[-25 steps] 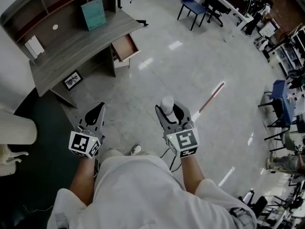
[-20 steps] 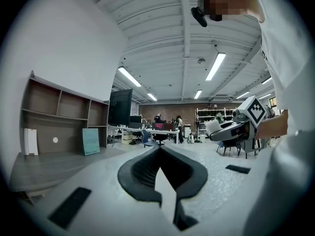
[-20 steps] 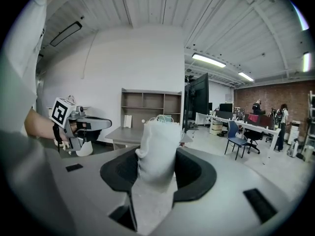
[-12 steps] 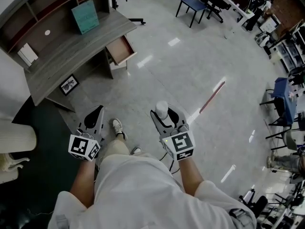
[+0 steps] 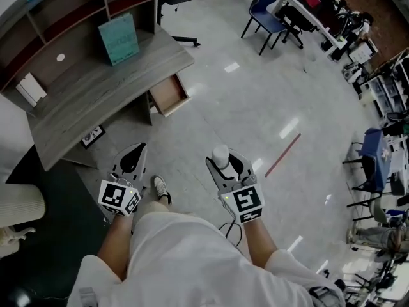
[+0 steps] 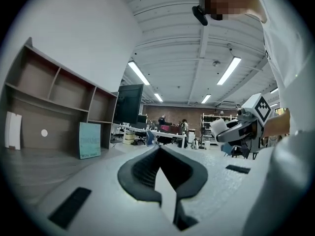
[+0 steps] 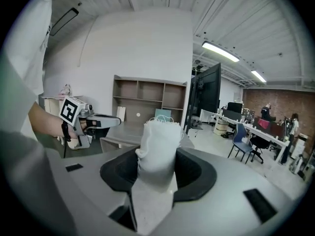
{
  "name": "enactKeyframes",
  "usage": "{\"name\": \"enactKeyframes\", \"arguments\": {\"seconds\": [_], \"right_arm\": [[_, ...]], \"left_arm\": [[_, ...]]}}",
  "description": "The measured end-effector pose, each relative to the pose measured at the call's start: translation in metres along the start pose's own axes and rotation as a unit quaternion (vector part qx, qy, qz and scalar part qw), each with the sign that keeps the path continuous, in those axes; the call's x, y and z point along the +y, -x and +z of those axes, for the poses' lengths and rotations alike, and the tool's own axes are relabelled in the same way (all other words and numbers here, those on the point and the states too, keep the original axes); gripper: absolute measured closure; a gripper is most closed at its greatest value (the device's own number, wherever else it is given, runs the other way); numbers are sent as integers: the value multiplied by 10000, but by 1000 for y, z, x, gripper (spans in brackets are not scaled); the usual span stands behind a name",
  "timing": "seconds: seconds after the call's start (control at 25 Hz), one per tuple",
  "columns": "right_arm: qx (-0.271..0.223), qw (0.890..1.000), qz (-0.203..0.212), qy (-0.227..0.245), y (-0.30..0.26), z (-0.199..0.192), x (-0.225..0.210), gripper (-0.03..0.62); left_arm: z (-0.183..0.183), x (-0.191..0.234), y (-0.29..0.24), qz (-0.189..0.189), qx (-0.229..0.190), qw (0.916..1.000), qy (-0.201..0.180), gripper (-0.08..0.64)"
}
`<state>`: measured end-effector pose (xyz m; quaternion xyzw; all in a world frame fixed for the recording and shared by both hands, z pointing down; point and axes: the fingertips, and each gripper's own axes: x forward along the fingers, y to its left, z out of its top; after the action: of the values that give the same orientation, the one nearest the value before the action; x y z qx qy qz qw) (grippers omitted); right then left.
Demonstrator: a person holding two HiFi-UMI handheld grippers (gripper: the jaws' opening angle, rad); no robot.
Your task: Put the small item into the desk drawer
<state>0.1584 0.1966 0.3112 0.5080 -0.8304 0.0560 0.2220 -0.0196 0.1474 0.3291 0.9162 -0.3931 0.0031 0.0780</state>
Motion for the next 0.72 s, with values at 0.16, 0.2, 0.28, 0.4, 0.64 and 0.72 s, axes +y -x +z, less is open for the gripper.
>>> {"name": "enactKeyframes", "arguments": {"seconds": [0.16, 0.2, 0.28, 0.4, 0.64, 0.72], "right_arm": [[-30, 9999, 121, 94, -67, 39, -3, 413], [-34, 9998, 137, 101, -81, 47, -4, 413], [-18, 9999, 138, 100, -103, 59, -6, 413], [41, 10000, 78, 24, -119, 65, -19, 413], [91, 9999, -74, -117, -140, 59, -74, 413], [21, 9999, -19, -101, -147, 62, -96, 413]], "left_arm": [[5, 60, -29, -16, 44, 10000, 73, 554], [6, 73, -36, -25, 49, 9999, 98, 554], [5, 93, -50, -84, 107, 9998, 146, 555], [3, 108, -74, -228, 259, 9992, 196, 554], [3, 105, -124, -407, 392, 9982, 180, 555], [8, 99, -142, -370, 406, 9984, 119, 555]]}}
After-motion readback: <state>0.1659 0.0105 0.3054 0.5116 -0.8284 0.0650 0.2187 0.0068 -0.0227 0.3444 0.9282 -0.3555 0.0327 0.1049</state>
